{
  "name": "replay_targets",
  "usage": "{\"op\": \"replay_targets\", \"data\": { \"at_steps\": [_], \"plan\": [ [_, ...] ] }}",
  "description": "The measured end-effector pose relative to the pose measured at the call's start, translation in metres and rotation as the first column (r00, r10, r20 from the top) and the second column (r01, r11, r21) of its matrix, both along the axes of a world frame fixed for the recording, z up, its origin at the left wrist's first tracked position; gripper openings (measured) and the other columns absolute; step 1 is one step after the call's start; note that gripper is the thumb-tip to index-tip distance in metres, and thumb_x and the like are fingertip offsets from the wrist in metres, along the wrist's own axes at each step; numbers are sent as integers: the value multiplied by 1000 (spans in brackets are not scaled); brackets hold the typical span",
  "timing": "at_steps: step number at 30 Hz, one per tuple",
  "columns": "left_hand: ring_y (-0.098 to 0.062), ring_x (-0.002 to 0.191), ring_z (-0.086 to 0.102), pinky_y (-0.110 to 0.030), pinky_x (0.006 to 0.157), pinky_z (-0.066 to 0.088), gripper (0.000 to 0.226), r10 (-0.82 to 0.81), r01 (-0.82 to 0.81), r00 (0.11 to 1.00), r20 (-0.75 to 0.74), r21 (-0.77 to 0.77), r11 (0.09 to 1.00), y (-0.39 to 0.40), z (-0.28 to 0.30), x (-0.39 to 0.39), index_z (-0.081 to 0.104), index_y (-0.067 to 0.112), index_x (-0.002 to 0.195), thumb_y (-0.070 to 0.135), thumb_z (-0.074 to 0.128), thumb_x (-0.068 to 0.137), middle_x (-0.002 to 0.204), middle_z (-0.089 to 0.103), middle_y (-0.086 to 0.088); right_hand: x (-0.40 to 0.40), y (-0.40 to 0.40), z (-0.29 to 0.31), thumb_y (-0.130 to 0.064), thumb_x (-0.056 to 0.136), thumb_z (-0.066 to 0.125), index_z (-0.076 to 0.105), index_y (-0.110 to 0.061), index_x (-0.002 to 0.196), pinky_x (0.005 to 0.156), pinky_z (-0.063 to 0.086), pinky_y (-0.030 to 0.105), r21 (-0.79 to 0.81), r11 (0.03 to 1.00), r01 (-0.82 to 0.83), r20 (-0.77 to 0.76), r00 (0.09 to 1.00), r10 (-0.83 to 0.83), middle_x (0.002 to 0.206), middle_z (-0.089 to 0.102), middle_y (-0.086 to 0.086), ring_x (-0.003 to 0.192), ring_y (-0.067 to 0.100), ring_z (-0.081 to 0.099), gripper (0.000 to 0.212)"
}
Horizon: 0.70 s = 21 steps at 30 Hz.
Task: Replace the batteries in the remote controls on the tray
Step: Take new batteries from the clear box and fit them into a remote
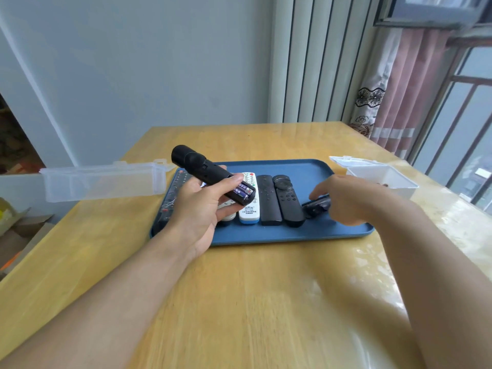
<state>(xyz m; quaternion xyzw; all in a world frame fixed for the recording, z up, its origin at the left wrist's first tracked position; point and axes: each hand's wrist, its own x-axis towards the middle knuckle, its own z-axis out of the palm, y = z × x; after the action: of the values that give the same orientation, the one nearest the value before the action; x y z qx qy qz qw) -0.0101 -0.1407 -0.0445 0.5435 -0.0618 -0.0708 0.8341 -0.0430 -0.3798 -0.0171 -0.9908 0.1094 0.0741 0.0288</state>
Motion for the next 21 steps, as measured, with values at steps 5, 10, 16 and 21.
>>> {"op": "replay_targets", "data": {
  "at_steps": [5, 10, 16, 21],
  "plan": [
    [-24, 95, 70, -33, 72, 60, 68, 7, -5, 999, 52, -43, 999, -1, 1, 0, 46, 8, 127, -13, 79, 72, 100, 67, -17, 1, -1, -2, -1, 88, 48, 63, -33, 119, 79, 50, 34, -51, 999, 6, 19, 1000, -5, 113, 59, -5, 97, 23, 56, 46],
    [-27, 94, 71, -34, 72, 60, 60, 7, -3, 997, 72, -65, 998, -1, 1, 0, 48, 9, 118, -13, 77, 71, 99, 68, -18, 3, 1, 1, -14, 90, 56, 62, -18, 106, 67, 39, 33, -128, 990, 62, 320, 947, -18, 92, 61, 4, 83, 31, 56, 18],
    [-30, 106, 72, -35, 77, 60, 40, 53, -53, 994, 98, -10, 999, -1, 0, 0, 57, 14, 114, -5, 73, 83, 104, 75, -8, -2, 38, 13, -37, 87, 75, 76, -17, 93, 55, 34, 21, 809, 463, -362, 488, 852, -187, 77, 70, -5, 59, 6, 52, 22],
    [-20, 102, 74, -29, 76, 62, 17, 91, -98, 990, 104, 66, 993, 2, 3, -1, 68, 17, 109, 12, 70, 92, 114, 76, -7, 3, 53, 0, -20, 72, 81, 71, -14, 109, 65, 50, 23, 916, -10, -402, 388, 891, -237, 88, 72, 4, 74, 18, 66, 39]
  ]
}}
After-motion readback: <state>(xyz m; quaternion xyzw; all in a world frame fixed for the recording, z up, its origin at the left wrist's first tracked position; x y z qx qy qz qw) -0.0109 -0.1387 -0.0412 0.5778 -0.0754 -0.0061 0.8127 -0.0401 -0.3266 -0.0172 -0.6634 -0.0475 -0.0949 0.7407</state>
